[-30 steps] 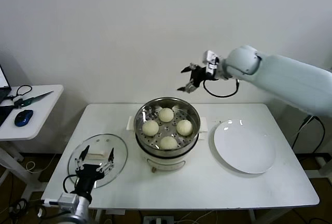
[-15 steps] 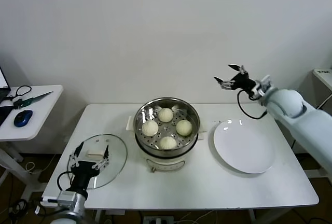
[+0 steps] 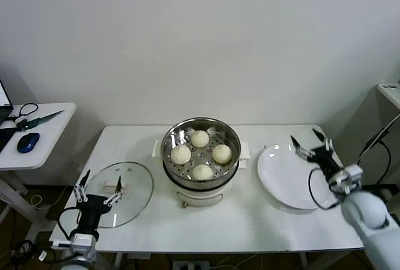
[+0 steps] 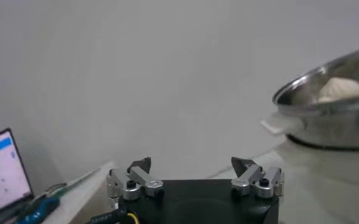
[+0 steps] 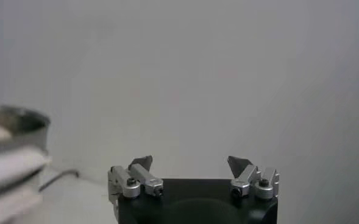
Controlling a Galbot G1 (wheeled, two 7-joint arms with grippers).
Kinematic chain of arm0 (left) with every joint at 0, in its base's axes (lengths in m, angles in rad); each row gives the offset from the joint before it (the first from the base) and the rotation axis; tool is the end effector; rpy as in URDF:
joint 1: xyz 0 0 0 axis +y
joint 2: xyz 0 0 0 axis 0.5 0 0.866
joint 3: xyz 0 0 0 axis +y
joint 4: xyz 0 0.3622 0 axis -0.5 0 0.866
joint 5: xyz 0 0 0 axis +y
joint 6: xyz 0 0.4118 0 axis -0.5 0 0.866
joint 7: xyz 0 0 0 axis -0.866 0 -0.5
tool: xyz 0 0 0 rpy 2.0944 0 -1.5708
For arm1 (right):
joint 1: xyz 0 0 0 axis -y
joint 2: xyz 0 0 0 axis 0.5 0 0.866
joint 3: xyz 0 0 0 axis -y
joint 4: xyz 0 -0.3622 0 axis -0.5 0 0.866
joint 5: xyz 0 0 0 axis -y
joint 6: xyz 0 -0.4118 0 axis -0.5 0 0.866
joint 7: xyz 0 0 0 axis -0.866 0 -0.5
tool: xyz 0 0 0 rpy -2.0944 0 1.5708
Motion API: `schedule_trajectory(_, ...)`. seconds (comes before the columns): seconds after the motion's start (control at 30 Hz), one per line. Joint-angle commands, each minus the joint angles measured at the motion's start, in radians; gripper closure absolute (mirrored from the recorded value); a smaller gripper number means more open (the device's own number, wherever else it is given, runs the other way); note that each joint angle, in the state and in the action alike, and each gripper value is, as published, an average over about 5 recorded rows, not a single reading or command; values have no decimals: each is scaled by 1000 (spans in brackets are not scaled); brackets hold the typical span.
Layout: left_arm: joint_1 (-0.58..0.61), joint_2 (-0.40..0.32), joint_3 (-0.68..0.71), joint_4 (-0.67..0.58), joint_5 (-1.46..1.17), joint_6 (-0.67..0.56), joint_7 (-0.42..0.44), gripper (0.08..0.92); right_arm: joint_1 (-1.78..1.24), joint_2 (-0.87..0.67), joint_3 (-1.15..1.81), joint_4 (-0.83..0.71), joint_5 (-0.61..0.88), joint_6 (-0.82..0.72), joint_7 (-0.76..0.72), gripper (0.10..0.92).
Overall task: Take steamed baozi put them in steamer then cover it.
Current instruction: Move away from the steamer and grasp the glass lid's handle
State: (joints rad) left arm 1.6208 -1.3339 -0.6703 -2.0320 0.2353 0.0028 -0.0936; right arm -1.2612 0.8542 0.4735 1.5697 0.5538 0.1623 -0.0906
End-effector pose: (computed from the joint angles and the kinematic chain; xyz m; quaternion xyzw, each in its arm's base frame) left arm 0.2189 0.0944 -0.3334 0.0450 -0.9650 -0.2556 0.0367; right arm 0.3409 -0.2227 -0.3678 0.0797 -0.9931 0.0742 0.0445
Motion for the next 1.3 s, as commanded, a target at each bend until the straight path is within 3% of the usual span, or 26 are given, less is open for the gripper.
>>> schedule_trajectory(0.03,23,112,-15,214,688,-126,-319,177,-278,208,183,48,-152,83,56,203)
schedule_trajectory(0.33,-17,90,30,417,1048,-52,-385,177,-289,287,174,65,-196,90,88,203)
schedule_trajectory(0.73,-148,46,59,491,1121,36,-325,177,-332,346,141,141,-234,66,106,203)
schedule_trajectory(1.3,-328,41,116,601,1116,114,-263,177,-398,353,147,213,-238,65,123,203)
